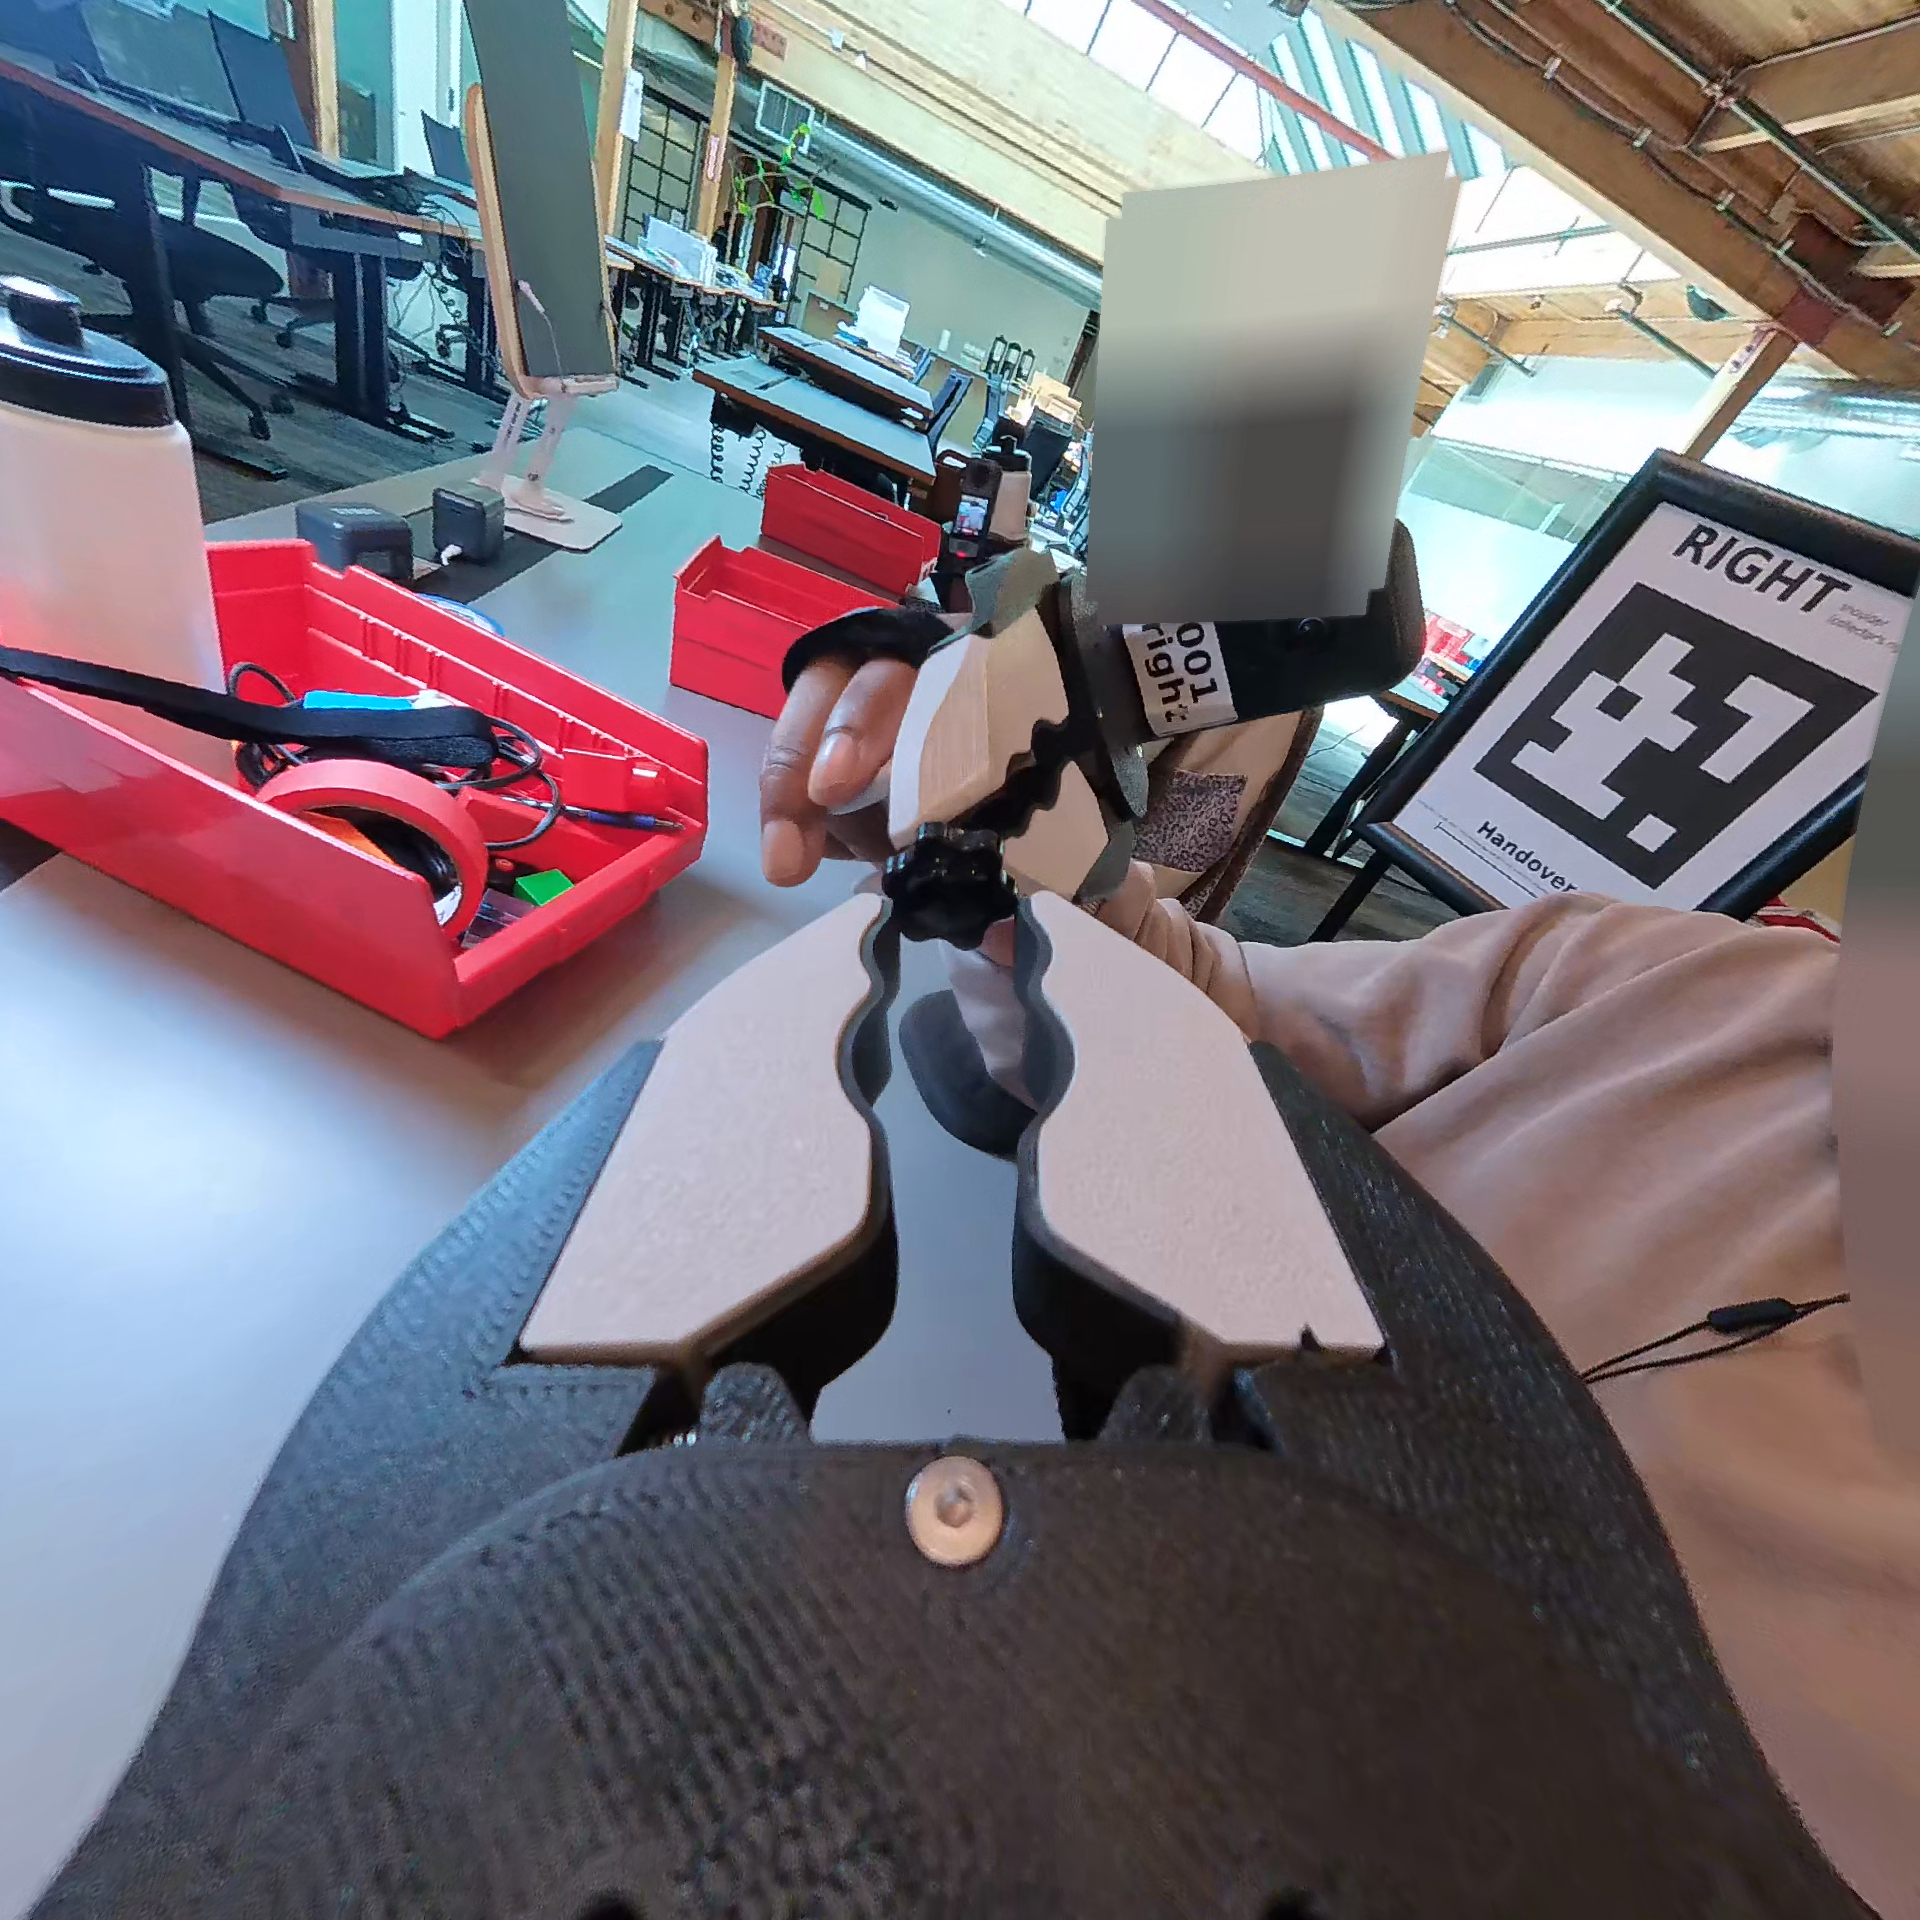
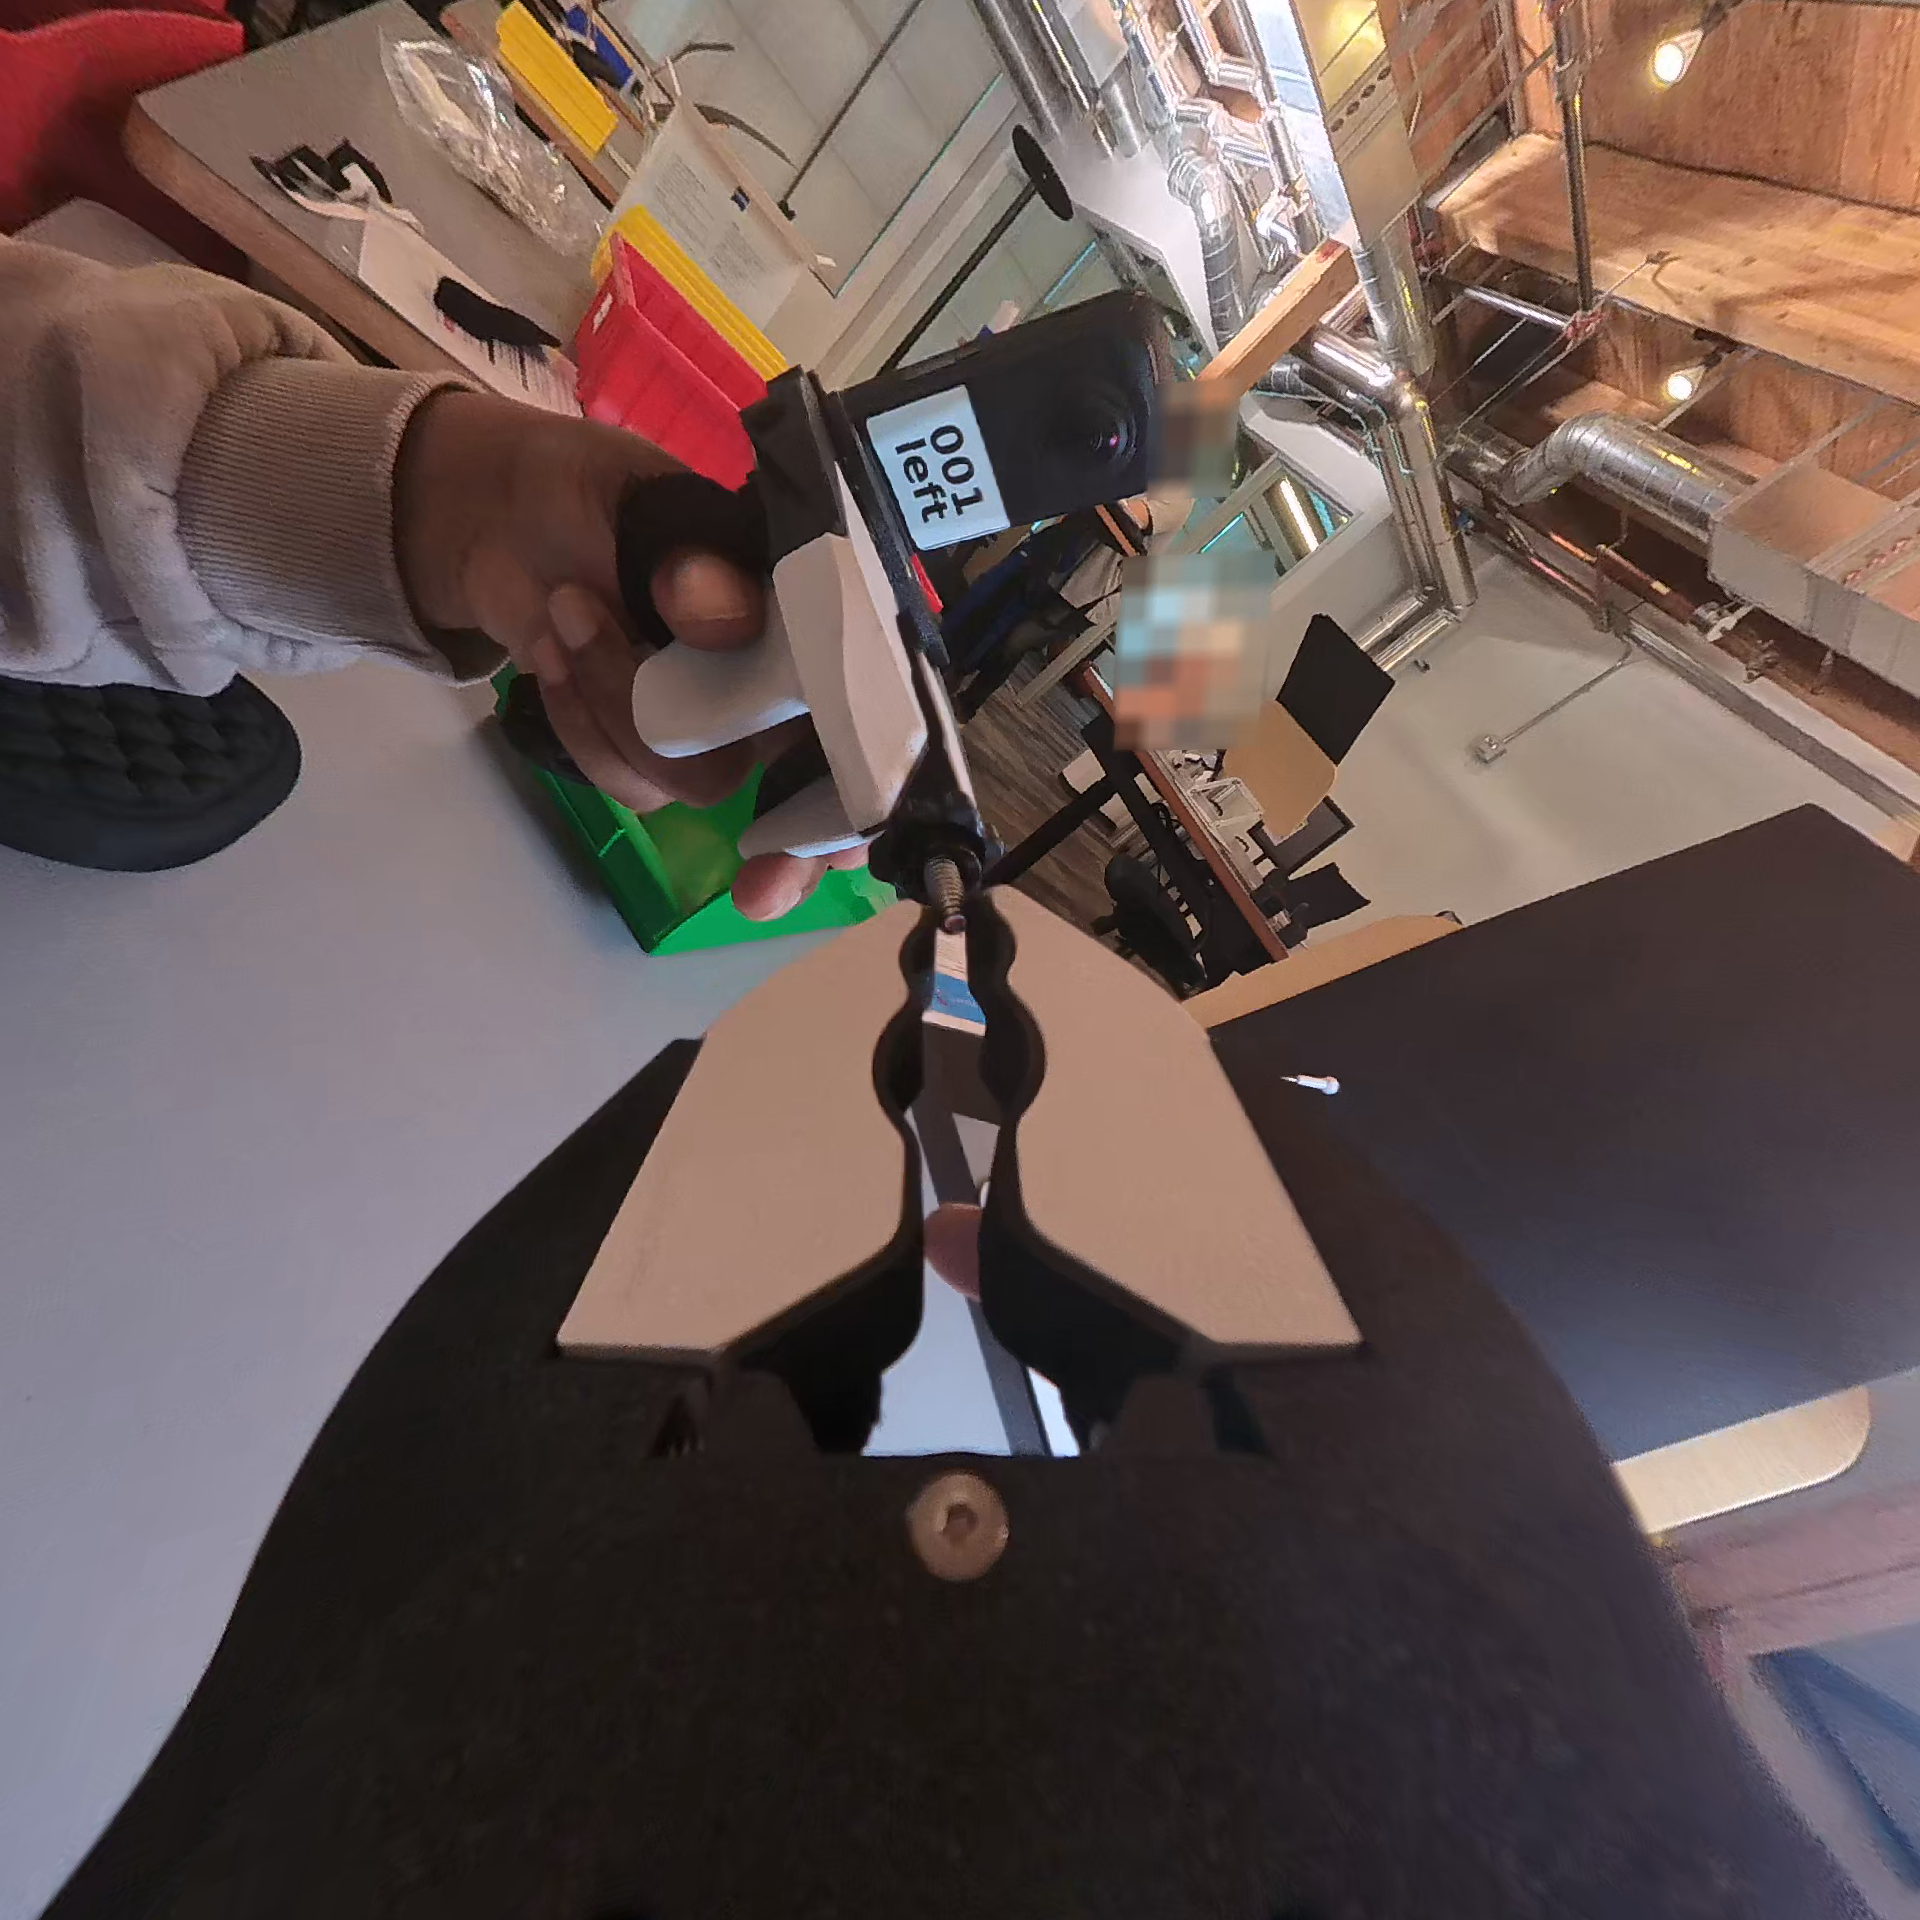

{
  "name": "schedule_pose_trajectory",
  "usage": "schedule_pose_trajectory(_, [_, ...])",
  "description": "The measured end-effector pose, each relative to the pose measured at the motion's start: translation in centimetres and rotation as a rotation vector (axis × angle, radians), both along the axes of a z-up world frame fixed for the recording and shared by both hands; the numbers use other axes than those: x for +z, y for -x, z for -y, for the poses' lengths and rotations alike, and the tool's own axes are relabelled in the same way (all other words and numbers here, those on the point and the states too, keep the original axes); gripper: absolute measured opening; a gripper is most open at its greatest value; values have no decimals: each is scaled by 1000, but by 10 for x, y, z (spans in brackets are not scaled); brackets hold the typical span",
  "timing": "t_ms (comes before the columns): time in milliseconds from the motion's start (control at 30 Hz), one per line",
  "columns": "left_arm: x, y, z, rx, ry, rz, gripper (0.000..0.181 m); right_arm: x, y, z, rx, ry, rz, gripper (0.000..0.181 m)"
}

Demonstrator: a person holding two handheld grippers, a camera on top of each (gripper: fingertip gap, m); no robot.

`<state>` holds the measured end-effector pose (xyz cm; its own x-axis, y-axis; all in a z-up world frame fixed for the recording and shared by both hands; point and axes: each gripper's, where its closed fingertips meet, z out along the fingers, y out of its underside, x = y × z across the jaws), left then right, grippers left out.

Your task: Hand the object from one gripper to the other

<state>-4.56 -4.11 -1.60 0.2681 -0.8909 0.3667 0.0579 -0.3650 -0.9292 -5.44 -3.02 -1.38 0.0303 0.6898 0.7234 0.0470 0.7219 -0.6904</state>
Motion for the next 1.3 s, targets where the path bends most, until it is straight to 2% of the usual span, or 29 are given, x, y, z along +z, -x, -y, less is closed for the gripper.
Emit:
schedule_pose_trajectory(100, [3,0,1,3,-8,11,21,2,0,2,31,62,3,5])
schedule_pose_trajectory(167, [8,1,0,26,-69,22,20,7,-1,1,63,174,-21,5])
schedule_pose_trajectory(200, [13,3,-1,53,-131,27,19,10,-3,-1,87,260,-34,5])
schedule_pose_trajectory(267, [20,8,-3,126,-256,-10,33,18,-8,-5,136,434,-58,5])
schedule_pose_trajectory(400, [27,15,-8,325,-527,-192,39,28,-13,-10,227,681,-86,5])
schedule_pose_trajectory(567, [36,14,-8,500,-808,-329,31,30,-4,-1,346,916,-86,5])
schedule_pose_trajectory(933, [40,18,-5,653,-1101,-536,7,27,15,11,520,1213,-131,5])
schedule_pose_trajectory(1133, [36,21,-2,576,-1087,-537,5,19,18,20,540,1157,-80,5])
schedule_pose_trajectory(1200, [35,20,0,538,-1074,-517,5,17,16,22,505,1050,-66,6])
schedule_pose_trajectory(1300, [34,25,2,474,-1026,-469,5,13,10,23,417,805,-38,19])
